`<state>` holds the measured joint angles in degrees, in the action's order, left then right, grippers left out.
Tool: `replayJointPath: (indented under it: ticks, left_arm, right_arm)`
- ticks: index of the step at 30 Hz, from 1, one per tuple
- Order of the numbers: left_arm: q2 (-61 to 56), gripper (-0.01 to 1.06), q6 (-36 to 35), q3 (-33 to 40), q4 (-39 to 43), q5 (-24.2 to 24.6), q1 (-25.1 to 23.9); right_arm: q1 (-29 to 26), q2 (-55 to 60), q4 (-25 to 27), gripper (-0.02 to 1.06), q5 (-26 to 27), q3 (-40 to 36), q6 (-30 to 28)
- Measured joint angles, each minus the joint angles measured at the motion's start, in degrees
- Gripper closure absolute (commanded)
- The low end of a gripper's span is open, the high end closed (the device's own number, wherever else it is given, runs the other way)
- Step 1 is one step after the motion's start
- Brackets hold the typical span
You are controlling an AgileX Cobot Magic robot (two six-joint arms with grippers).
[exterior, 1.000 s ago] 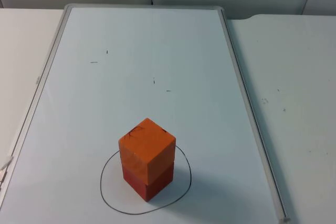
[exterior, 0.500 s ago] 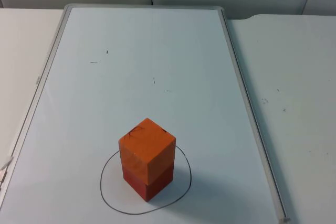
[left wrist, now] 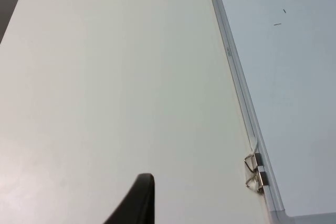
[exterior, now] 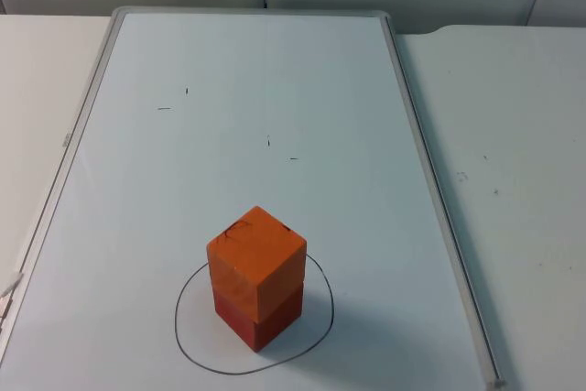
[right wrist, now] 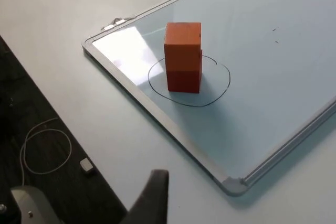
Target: Pick up one cube with the left hand and another cube with the right hand. First place the cube in the right hand at the target position, then stack the cube in the left hand on top.
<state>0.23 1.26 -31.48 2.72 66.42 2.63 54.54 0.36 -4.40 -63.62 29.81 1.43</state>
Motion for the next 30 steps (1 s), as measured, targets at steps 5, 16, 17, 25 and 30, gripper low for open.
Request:
replayJointPath:
  ticks: [5,16,17,25,30]
  left_arm:
    - [0.0,0.00,0.0,0.0,0.0,0.0,0.0]
    - [0.0,0.00,0.0,0.0,0.0,0.0,0.0]
    - [0.0,0.00,0.0,0.0,0.0,0.0,0.0]
    - [0.0,0.00,0.0,0.0,0.0,0.0,0.0]
    - [0.0,0.00,0.0,0.0,0.0,0.0,0.0]
  right_arm:
    - [0.0,0.0,0.1,0.15,1.1,0.0,0.0]
    - [0.0,0.0,0.3,0.15,1.3,-0.2,0.0]
    - [0.0,0.0,0.3,0.14,1.3,-0.2,0.0]
    - [0.0,0.0,0.3,0.00,1.3,-0.2,0.0]
    - [0.0,0.0,0.3,0.00,1.3,-0.2,0.0]
